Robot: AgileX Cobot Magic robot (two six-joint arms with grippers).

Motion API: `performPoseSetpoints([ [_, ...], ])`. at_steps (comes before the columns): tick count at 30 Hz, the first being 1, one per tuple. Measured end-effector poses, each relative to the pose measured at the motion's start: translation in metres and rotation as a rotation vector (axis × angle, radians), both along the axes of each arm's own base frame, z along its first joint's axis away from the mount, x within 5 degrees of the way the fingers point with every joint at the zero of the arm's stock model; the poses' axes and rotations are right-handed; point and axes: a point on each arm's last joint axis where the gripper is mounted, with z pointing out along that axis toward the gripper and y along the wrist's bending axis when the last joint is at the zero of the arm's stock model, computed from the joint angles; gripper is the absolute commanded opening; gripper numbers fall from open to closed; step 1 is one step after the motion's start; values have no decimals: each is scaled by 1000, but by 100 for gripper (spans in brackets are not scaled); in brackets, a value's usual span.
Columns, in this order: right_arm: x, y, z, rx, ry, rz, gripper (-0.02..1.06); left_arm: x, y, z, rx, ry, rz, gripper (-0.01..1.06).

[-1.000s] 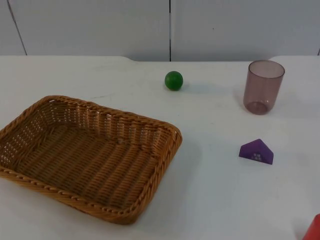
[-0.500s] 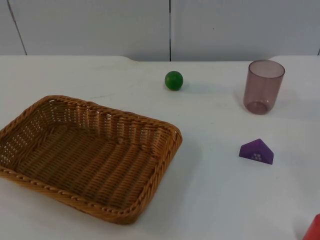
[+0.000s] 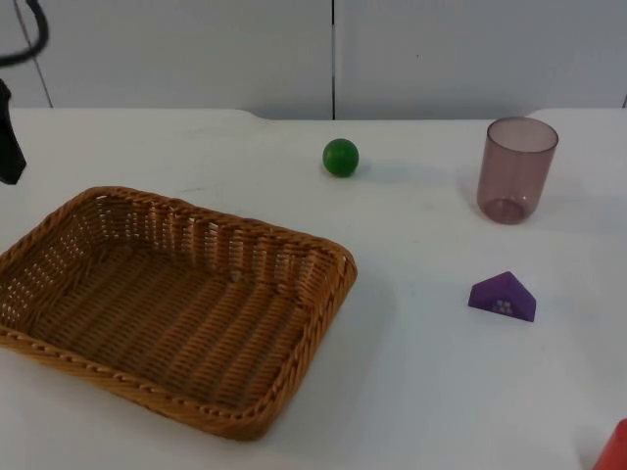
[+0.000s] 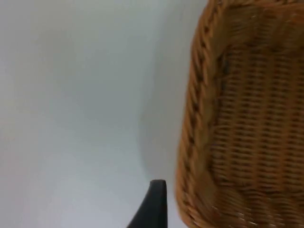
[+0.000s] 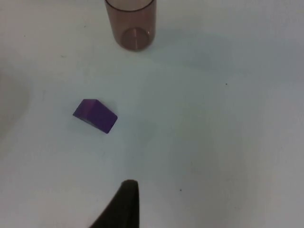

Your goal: Pick up the basket with the left hand and place the triangular block into the basket with the right hand.

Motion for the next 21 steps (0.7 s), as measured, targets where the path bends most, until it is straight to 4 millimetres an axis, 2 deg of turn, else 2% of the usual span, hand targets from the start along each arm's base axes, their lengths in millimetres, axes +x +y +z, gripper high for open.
performPoseSetpoints([
  [1, 0, 0, 0, 0, 0, 0, 105, 0, 0, 0, 0, 0, 0, 82],
  [5, 0, 0, 0, -1, 4, 0, 105, 37, 14, -28, 18, 76, -76, 82],
  [6, 0, 0, 0, -1, 4, 0, 105, 37, 14, -28, 18, 76, -76, 82],
  [7, 0, 0, 0, -1, 6, 0, 105, 48, 22, -40, -9, 90, -97, 82],
  [10, -1, 0, -1, -1, 8, -1, 105, 63, 29, -63, -75, 109, -143, 82],
  [11, -1, 0, -1, -1, 8, -1, 105, 63, 29, -63, -75, 109, -143, 82],
  [17, -1, 0, -1, -1, 8, -1, 105, 69, 26, -115, -120, 204, -203, 82],
  [18, -1, 0, -1, -1, 8, -1, 105, 69, 26, -115, -120, 204, -203, 82],
  [21, -1, 0, -1, -1, 8, -1, 105, 70, 25, -131, -131, 235, -208, 82],
])
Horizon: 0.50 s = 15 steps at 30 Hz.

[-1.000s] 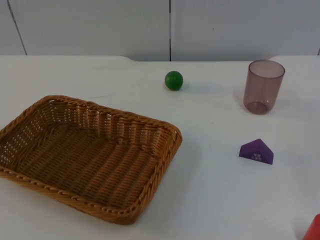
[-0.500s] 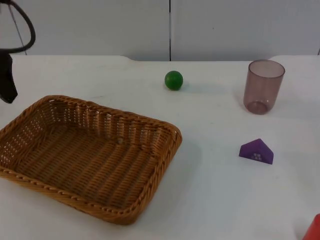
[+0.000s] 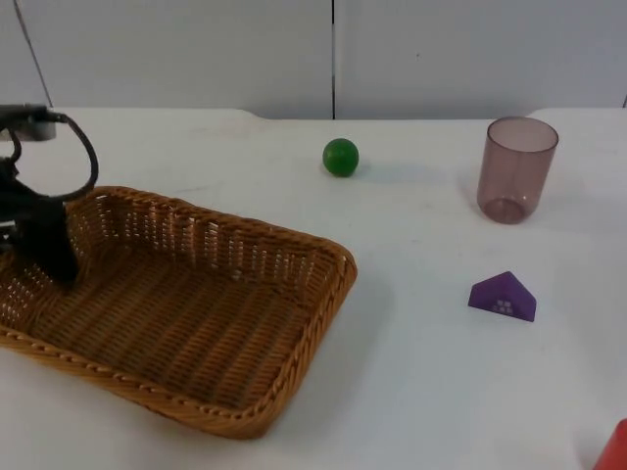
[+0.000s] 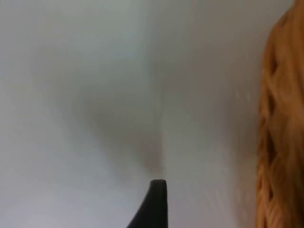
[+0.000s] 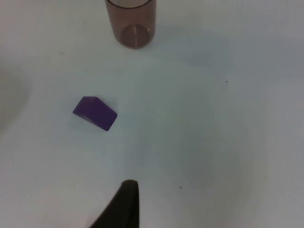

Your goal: Pick up the basket with the left hand and place the triangular block into the basket with the right hand.

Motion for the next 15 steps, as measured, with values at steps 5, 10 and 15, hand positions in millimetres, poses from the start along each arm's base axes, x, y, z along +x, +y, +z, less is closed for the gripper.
performPoseSetpoints([
  [5, 0, 0, 0, 1, -4, 0, 105, 1, -2, -6, -20, 3, 9, 78],
  [10, 1, 0, 1, -7, -9, 1, 105, 2, -3, -12, -33, 3, 8, 69],
  [15, 1, -1, 1, -15, -10, 2, 105, 2, -3, -15, -36, 9, 7, 34],
])
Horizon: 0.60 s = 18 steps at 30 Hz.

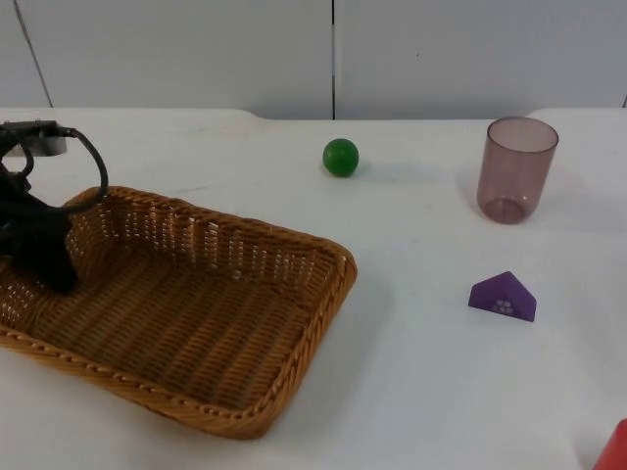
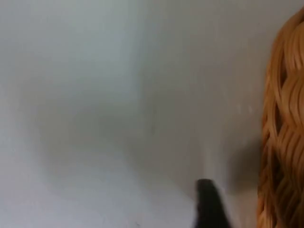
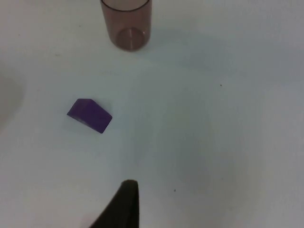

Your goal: Pick up the basket with the left hand and place the triangular block into the basket with the right hand.

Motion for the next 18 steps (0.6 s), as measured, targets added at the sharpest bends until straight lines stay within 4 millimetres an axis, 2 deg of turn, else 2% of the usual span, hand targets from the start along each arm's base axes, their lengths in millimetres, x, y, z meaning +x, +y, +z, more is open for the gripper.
performPoseSetpoints([
  [3, 0, 0, 0, -6, -1, 0, 105, 0, 0, -2, -4, 4, 5, 2],
  [10, 1, 0, 1, -6, -17, 2, 105, -5, -3, 10, -53, 63, 59, 0],
  [13, 2, 0, 2, -4, -27, 3, 105, -10, 4, 41, -69, 61, 119, 0],
  [14, 2, 0, 2, -4, -27, 3, 105, -10, 4, 41, -69, 61, 119, 0],
  [18, 2, 0, 2, -4, -30, 3, 105, -26, 17, 100, -151, 36, 250, 0],
])
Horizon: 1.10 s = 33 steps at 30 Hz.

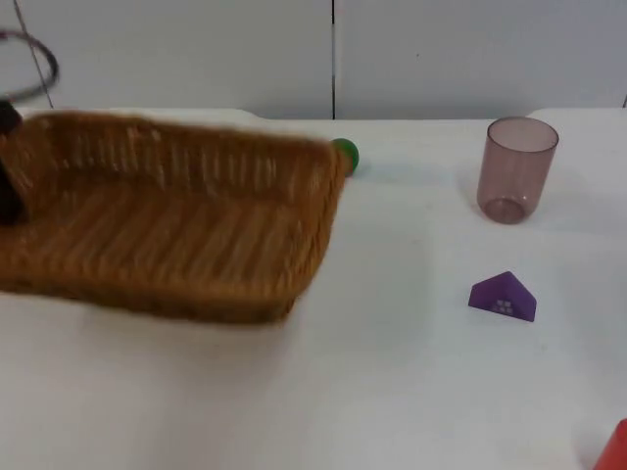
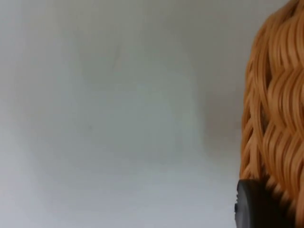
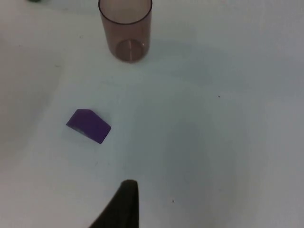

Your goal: Pick up the basket with the left hand and place the triangular block into the basket with the right hand.

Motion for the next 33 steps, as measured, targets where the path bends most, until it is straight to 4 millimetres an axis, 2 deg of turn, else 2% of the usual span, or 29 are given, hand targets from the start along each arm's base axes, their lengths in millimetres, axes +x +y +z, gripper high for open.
performPoseSetpoints([
  [2, 0, 0, 0, 0, 0, 0, 105, -13, 0, 24, -43, -30, 57, 0],
  [3, 0, 0, 0, 0, 0, 0, 105, -13, 0, 24, -43, -30, 57, 0],
  [7, 0, 0, 0, 0, 0, 0, 105, -50, -11, 47, -75, -59, 132, 0],
  [8, 0, 0, 0, 0, 0, 0, 105, -50, -11, 47, -75, -59, 132, 0],
  [11, 0, 0, 0, 0, 0, 0, 105, -82, -20, 36, -83, -27, 178, 0],
  [13, 0, 0, 0, 0, 0, 0, 105, -95, -23, 24, -78, 1, 195, 0],
  [14, 0, 0, 0, 0, 0, 0, 105, -95, -23, 24, -78, 1, 195, 0],
  [17, 0, 1, 0, 19, 3, -1, 105, -116, -27, -4, -69, 57, 206, 0],
  [22, 0, 1, 0, 25, 3, -2, 105, -128, -28, -19, -49, 67, 209, 0],
  [30, -1, 6, 0, 0, 2, 53, 105, -125, -26, -22, -25, 23, 221, 0],
  [33, 2, 12, -3, -20, 21, 123, 105, -124, -28, -21, -34, 12, 216, 0],
])
